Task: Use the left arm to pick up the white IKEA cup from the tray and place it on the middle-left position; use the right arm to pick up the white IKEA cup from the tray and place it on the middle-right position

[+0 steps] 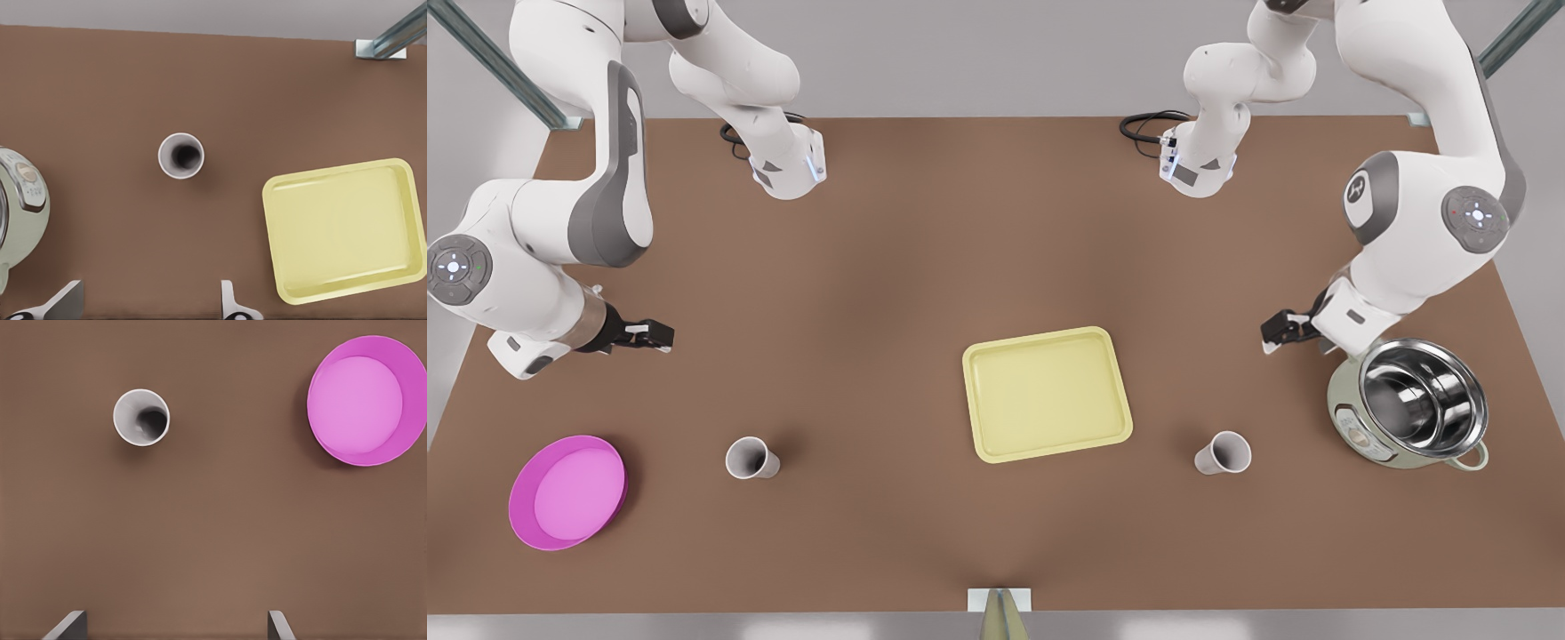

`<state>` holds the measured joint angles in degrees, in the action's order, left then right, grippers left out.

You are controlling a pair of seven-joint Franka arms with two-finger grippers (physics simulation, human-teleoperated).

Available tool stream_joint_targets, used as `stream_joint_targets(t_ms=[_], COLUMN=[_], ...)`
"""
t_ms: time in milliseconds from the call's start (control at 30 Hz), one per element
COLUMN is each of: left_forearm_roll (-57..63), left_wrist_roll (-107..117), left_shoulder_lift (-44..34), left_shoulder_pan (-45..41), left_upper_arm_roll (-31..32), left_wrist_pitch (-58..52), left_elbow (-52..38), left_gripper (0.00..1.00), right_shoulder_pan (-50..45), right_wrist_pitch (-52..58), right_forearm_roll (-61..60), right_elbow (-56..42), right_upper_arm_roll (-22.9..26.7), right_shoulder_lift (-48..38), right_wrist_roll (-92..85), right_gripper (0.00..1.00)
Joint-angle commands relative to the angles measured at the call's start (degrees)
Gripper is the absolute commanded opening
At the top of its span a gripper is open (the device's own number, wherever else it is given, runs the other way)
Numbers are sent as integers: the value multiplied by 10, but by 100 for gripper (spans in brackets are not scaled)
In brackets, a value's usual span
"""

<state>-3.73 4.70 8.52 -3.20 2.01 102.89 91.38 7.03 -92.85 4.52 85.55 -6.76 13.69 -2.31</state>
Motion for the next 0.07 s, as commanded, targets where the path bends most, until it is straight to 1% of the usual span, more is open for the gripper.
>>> stream_joint_targets(t_ms=[0, 33], left_forearm_roll=[0, 0], left_wrist_roll=[-49, -49], left_shoulder_lift=[-1, -2], left_shoulder_pan=[0, 0], left_upper_arm_roll=[1, 0], left_wrist_pitch=[-38, -38], left_elbow=[-1, -1], left_gripper=[100, 100], right_shoulder_pan=[0, 0], right_wrist_pitch=[0, 1], right_forearm_roll=[0, 0], right_elbow=[0, 1], right_upper_arm_roll=[0, 0], right_shoulder_lift=[-1, -1], right_wrist_roll=[-10, -10], right_gripper=[100, 100])
